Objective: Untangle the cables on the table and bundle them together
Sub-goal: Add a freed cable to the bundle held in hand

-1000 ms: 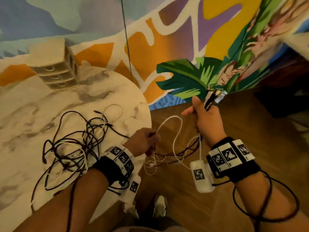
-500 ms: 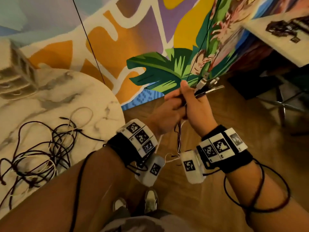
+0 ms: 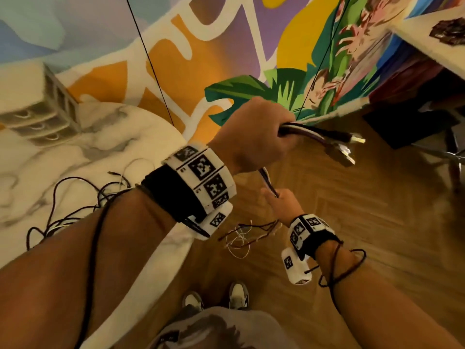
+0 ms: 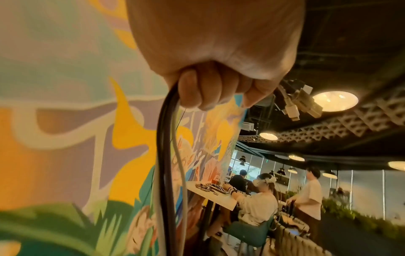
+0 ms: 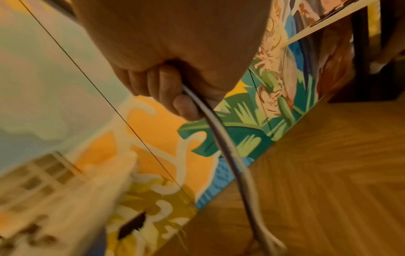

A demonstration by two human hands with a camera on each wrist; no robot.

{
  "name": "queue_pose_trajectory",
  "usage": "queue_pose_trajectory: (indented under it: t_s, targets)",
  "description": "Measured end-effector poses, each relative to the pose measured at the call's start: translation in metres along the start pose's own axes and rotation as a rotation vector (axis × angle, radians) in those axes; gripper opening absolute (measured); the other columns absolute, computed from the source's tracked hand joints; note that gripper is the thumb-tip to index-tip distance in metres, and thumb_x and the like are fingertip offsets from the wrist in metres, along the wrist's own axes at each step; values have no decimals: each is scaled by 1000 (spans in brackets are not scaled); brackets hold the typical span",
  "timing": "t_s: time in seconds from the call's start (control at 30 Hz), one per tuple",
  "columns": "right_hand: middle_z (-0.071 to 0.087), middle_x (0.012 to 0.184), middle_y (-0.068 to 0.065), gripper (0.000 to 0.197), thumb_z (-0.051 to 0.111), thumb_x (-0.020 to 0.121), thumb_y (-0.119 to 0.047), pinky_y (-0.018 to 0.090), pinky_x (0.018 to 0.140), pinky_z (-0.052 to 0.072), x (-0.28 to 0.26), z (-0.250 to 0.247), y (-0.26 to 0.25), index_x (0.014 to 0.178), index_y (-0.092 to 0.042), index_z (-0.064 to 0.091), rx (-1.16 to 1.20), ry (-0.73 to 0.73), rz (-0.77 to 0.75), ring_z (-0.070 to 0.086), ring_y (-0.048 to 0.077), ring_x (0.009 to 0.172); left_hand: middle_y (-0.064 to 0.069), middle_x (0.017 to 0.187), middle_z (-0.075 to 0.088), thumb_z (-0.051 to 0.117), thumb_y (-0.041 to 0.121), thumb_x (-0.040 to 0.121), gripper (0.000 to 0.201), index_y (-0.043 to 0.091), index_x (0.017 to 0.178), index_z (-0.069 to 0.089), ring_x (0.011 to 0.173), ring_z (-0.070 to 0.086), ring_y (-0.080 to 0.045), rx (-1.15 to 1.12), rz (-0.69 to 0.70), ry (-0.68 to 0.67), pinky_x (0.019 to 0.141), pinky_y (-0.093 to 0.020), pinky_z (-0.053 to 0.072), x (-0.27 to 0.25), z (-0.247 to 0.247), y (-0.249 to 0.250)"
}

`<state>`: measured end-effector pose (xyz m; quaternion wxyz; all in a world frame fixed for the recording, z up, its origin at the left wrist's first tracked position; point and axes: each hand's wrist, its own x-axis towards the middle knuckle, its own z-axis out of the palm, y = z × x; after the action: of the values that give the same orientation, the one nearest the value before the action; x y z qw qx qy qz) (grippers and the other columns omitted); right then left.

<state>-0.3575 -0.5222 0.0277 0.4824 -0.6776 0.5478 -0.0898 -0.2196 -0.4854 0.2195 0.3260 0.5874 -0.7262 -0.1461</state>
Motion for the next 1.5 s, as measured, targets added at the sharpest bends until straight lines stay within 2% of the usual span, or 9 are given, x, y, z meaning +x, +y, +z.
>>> queue_pose_trajectory:
  t_s: [0.27, 0.37, 0.5, 0.57, 0.7, 0.8, 1.0, 1.23, 1.5]
  targets:
    - [47, 58, 4, 46, 47, 97, -40, 30, 51, 32, 9, 7, 32, 59, -14, 44, -43, 76, 278, 45, 22, 55, 11, 53, 35, 53, 35, 85, 32, 13, 64, 63, 40, 25, -10, 377, 343, 356, 48, -12, 11, 7, -43, -6]
    - [40, 53, 1, 44, 55, 92, -34, 29, 50, 29, 6, 5, 8, 55, -16, 40, 199, 163, 170, 36, 19, 49, 12, 49, 38, 50, 43, 87, 30, 25, 63, 54, 39, 27, -2, 272, 196, 157, 46, -16, 16, -6, -8, -17]
    - [53, 63, 1, 17, 57, 88, -15, 34, 54, 37, -15, -9, -34, 71, -15, 63, 234, 94, -39, 47, 18, 55, 7, 59, 49, 43, 47, 86, 40, 18, 76, 68, 58, 55, -20, 248, -202, -86, 52, -26, 30, -29, 48, -44]
    - [60, 76, 1, 13, 52, 90, -8, 32, 61, 43, -19, -16, -45, 86, -8, 64, 133, 89, -90, 55, 18, 68, 10, 55, 52, 56, 47, 87, 34, 20, 69, 67, 58, 56, -15, 30, -311, -106, 50, -26, 33, -30, 60, -56]
    - [58, 56, -14, 30, 54, 86, -2, 23, 50, 38, -28, -25, -64, 71, -27, 59, 324, 195, -351, 49, -1, 51, -5, 63, 66, 64, 64, 70, 53, 11, 69, 70, 61, 62, -16, -244, -484, -99, 55, -31, 45, -14, 68, -54]
    - [65, 72, -8, 25, 56, 85, -1, 27, 58, 50, -29, -21, -68, 76, -24, 60, 329, 161, -439, 60, 7, 65, -1, 63, 64, 70, 47, 78, 36, 13, 67, 65, 60, 59, -11, -274, -506, -54, 55, -24, 43, -8, 71, -43]
    - [33, 50, 1, 34, 57, 88, -7, 21, 44, 27, -9, 3, -30, 58, -10, 41, 325, 2, -210, 29, 10, 42, 6, 71, 59, 62, 26, 89, 16, 12, 83, 65, 65, 53, -6, -224, -337, 130, 56, -18, 38, 5, 42, -40]
    - [44, 44, -1, 37, 55, 92, -21, 20, 41, 34, 16, 18, 32, 58, -15, 44, 150, -30, 183, 41, 11, 34, 10, 63, 54, 62, 27, 90, 21, 20, 71, 56, 60, 52, 2, -104, -168, 212, 55, -15, 39, 14, 3, -39]
    - [46, 43, -1, 38, 59, 91, -24, 29, 53, 43, 30, 18, 41, 57, -14, 47, 113, -179, 255, 49, 17, 41, 16, 58, 46, 61, 22, 89, 13, 19, 77, 55, 57, 50, 4, -152, -116, 408, 54, -9, 33, 25, -23, -35]
